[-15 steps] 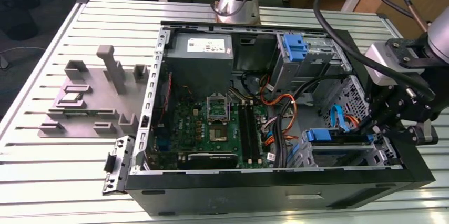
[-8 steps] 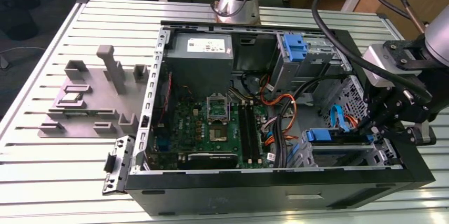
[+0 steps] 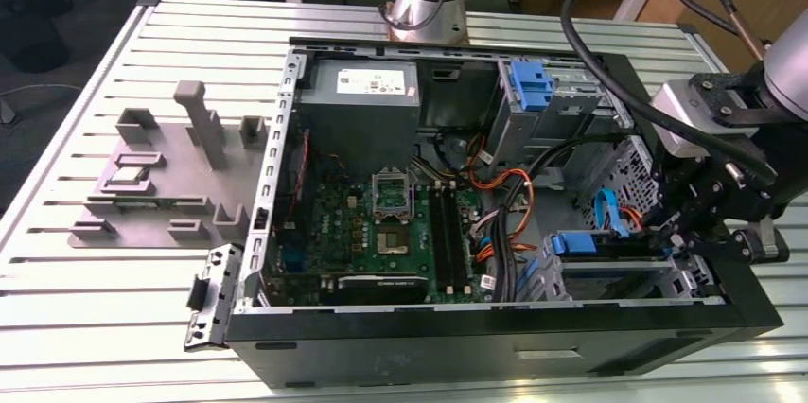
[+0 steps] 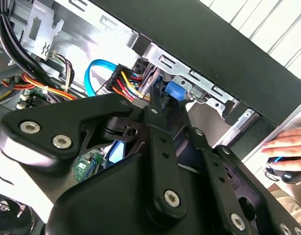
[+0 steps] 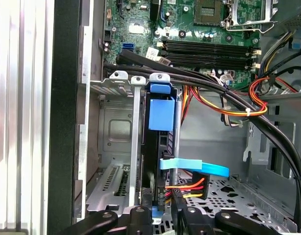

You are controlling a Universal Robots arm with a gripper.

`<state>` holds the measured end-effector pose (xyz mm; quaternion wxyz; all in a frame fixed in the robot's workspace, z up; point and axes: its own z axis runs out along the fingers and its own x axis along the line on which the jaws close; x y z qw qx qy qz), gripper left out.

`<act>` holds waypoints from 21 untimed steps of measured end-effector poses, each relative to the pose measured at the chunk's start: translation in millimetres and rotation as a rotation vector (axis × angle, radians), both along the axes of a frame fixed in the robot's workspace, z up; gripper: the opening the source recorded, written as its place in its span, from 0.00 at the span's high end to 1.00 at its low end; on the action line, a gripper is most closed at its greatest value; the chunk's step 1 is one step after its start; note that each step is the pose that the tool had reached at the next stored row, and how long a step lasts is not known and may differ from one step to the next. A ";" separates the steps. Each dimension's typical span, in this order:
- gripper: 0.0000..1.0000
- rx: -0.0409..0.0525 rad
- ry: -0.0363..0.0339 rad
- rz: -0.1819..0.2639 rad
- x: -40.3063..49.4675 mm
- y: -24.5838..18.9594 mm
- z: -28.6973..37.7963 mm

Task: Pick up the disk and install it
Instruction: 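Insert the second disk wire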

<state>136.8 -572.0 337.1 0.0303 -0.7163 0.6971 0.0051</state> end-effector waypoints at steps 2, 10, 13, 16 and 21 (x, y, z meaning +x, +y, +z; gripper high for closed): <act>0.71 -0.0003 0.0000 0.000 -0.2 0.0 -0.5; 0.71 -0.0003 -0.0001 0.000 -2.5 0.0 -5.2; 0.71 -0.0003 -0.0001 0.000 -2.6 0.0 -5.2; 0.71 0.0000 -0.0002 0.000 -3.2 0.0 -5.4; 0.71 -0.0002 -0.0013 0.000 -5.6 0.0 -5.4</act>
